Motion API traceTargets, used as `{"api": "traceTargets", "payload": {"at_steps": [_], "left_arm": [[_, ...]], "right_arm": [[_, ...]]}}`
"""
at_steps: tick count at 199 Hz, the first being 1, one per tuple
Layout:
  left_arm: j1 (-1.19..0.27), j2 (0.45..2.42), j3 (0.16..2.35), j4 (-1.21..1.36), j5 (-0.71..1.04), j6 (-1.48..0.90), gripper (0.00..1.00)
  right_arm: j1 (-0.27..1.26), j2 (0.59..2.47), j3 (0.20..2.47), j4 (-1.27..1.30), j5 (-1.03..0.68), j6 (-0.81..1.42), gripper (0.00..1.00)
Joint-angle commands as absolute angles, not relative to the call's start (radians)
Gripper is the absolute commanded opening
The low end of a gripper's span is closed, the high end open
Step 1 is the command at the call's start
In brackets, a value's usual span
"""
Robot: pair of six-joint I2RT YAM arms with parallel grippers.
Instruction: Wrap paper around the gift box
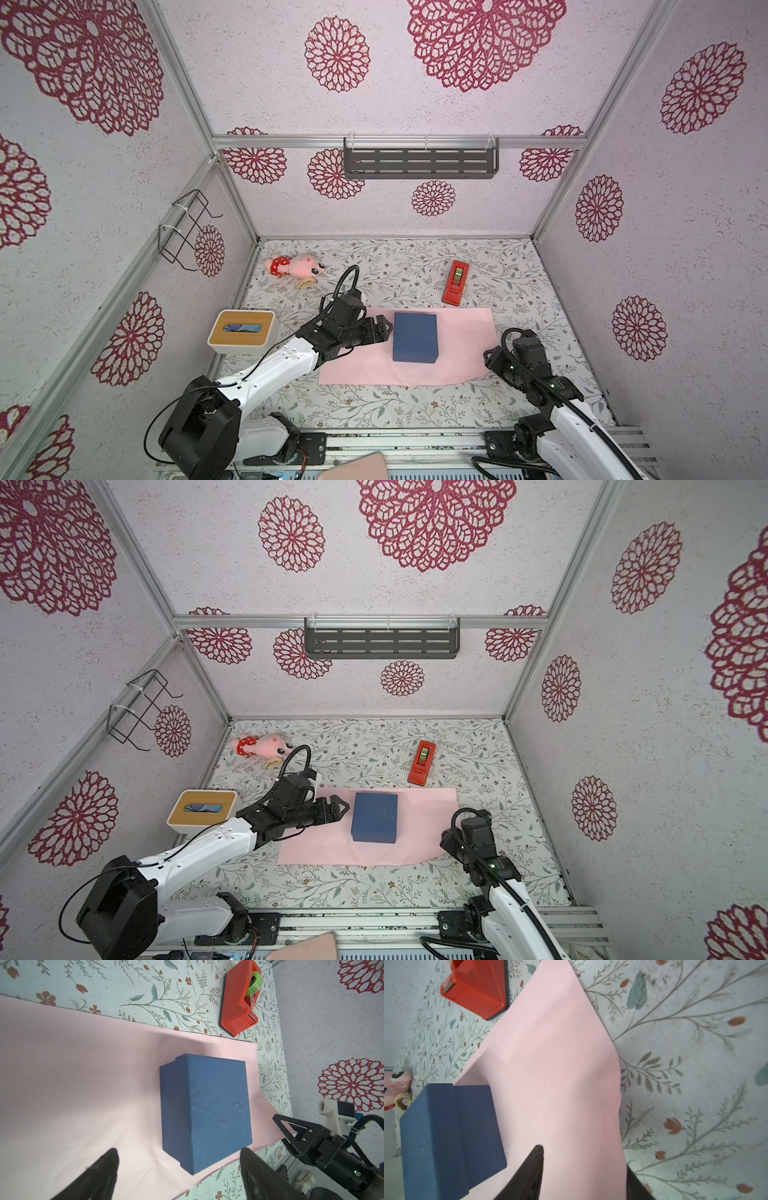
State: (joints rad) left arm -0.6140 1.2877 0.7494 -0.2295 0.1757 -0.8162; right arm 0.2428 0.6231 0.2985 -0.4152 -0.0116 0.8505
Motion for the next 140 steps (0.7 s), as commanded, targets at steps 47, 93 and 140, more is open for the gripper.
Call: {"api": "traceTargets", "payload": {"at_steps": [47, 93, 140], "left_arm": [[-0.607, 1.303, 0.769, -0.206, 0.192, -0.824, 0.93], [-0.607, 1.311, 0.775, -0.207, 0.195, -0.819, 0.93], [-0.607, 1.325, 0.788, -0.21, 0.199, -0.818, 0.93]], "right_arm": [[0.241, 0.575, 0.336, -0.537, 0.094, 0.881, 0.43], [0.241, 0.569, 0.341, -0.504, 0.084, 0.861, 0.2], [0.242, 0.57, 0.378, -0.447, 0.034, 0.78, 0.0]]}}
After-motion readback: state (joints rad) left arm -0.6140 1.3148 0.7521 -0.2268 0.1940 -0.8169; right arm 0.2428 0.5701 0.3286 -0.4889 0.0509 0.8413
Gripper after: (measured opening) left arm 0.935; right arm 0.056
